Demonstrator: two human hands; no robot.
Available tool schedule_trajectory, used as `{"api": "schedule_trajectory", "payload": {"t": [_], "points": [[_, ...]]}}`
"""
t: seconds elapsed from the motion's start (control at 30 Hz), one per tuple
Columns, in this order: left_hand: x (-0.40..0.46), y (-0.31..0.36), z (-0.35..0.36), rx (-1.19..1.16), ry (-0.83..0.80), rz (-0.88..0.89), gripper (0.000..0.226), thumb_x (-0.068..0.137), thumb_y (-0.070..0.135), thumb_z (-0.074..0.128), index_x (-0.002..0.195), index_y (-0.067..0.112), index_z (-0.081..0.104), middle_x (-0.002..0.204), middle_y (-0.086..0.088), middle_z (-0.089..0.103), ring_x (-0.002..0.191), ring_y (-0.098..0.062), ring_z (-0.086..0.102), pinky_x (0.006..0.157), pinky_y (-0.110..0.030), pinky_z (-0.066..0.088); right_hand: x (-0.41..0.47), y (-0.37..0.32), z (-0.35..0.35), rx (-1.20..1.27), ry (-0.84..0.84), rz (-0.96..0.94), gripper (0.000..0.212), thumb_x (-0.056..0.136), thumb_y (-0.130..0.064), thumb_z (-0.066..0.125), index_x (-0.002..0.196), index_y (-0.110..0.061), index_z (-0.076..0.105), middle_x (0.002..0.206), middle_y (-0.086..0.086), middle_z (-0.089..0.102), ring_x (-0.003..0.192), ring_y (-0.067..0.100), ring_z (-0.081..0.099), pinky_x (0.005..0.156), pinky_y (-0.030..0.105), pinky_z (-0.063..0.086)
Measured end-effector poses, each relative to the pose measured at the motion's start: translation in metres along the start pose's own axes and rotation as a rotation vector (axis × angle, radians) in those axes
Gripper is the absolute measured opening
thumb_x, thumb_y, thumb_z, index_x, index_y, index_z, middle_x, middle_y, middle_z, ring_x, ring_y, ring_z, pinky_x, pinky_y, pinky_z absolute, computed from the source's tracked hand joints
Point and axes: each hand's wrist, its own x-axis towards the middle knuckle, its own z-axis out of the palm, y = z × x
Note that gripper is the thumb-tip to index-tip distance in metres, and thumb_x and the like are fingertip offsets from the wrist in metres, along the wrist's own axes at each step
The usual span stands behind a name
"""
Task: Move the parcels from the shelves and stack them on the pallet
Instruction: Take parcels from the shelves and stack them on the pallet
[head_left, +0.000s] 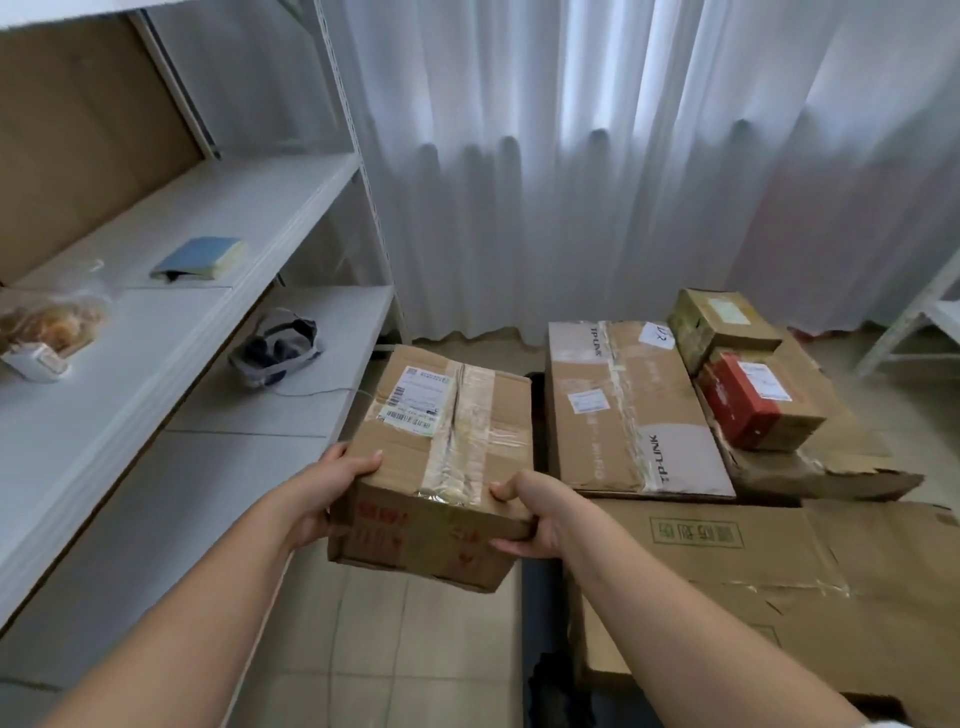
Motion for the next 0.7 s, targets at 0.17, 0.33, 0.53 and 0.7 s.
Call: {"api": "schedule_trajectory", "payload": {"t": [0.17, 0.33, 0.53, 0.7], "points": [[0.065, 0.06, -0.031, 0.074, -0.022, 0.024, 0.043, 0.098, 0.033, 0.057, 0.137, 0.028, 0.04, 0.107, -0.01, 0.061, 0.091, -0.025, 0.061, 0.061, -0.033, 0.051, 0.035, -0.063, 0.036, 0.06, 0.005, 0.007, 0.034, 0.087, -0.012, 0.066, 0.12, -0.011, 0.056, 0.114, 0.014, 0.058, 0.099, 0.029, 0.06, 0.072, 0.04, 0.061], [0.156, 0.114, -0.034, 0.138, -0.125, 0.046, 0.043, 0.099, 0.032, 0.056, 0.138, 0.027, 0.039, 0.105, -0.006, 0.062, 0.083, -0.02, 0.061, 0.053, -0.027, 0.05, 0.085, -0.121, 0.053, 0.152, 0.113, 0.007, 0.025, 0.087, -0.009, 0.066, 0.11, -0.013, 0.056, 0.111, 0.013, 0.059, 0.102, 0.029, 0.06, 0.079, 0.044, 0.06], [0.252, 0.184, -0.052, 0.181, -0.246, 0.03, 0.041, 0.1, 0.029, 0.055, 0.138, 0.027, 0.041, 0.103, -0.009, 0.063, 0.083, -0.021, 0.063, 0.056, -0.031, 0.051, 0.133, -0.188, 0.086, 0.294, 0.194, 0.019, 0.016, 0.087, -0.007, 0.065, 0.097, -0.013, 0.054, 0.103, 0.012, 0.063, 0.104, 0.027, 0.061, 0.081, 0.044, 0.058], [0.303, 0.251, -0.033, 0.281, -0.315, 0.036, 0.029, 0.101, 0.023, 0.053, 0.129, 0.026, 0.048, 0.096, -0.009, 0.066, 0.077, -0.021, 0.064, 0.054, -0.03, 0.05, 0.153, -0.227, 0.086, 0.473, 0.196, 0.038, 0.017, 0.089, -0.003, 0.064, 0.099, -0.012, 0.053, 0.098, 0.008, 0.061, 0.106, 0.026, 0.058, 0.085, 0.046, 0.056]]}}
